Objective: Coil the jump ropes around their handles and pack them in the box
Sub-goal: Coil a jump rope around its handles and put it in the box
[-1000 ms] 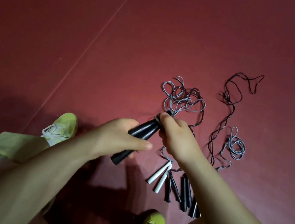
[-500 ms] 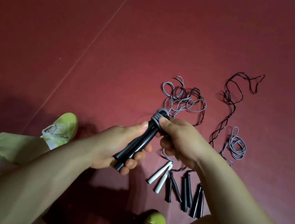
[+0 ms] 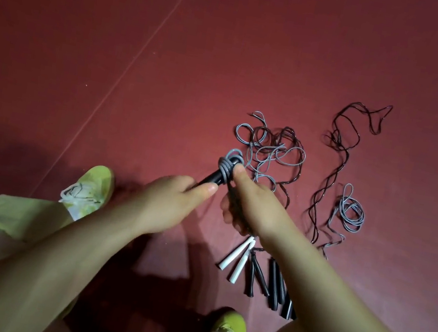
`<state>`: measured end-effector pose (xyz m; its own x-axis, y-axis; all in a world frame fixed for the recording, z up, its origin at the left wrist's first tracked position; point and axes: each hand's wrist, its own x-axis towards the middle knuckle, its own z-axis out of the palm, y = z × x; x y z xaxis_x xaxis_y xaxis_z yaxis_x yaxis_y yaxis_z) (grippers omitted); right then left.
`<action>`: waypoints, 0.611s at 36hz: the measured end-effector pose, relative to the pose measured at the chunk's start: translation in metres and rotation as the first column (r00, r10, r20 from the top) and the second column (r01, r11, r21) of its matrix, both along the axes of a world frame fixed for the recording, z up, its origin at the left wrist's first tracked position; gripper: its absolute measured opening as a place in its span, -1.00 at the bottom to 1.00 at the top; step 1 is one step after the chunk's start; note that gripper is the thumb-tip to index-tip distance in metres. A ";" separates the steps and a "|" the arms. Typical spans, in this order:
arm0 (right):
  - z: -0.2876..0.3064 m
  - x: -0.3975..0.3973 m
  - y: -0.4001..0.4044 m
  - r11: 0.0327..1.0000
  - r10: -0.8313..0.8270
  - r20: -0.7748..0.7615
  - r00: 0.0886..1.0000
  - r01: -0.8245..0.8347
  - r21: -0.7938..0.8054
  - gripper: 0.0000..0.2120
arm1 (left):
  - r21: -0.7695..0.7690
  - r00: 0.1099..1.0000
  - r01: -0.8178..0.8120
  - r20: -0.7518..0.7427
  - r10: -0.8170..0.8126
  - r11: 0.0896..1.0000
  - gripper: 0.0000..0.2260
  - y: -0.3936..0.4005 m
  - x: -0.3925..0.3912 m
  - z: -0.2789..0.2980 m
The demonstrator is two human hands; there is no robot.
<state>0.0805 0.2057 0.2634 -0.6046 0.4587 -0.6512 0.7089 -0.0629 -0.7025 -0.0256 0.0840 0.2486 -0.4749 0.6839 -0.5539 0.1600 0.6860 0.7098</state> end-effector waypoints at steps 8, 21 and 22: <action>-0.001 -0.002 0.002 0.998 -0.035 0.042 0.999 0.037 -0.056 -0.36 | -0.094 0.842 0.223 -0.483 -0.240 0.970 -0.60 -0.010 0.004 0.005; 0.009 -0.007 0.000 0.991 -0.042 -0.210 0.977 0.067 0.112 -0.52 | 0.093 0.639 -0.028 0.767 -0.054 0.995 -0.60 -0.011 -0.011 0.020; 0.012 -0.007 0.001 0.991 -0.071 -0.240 0.968 0.096 0.092 -0.53 | 0.131 0.466 0.000 0.877 -0.116 0.991 -0.50 -0.014 -0.013 0.019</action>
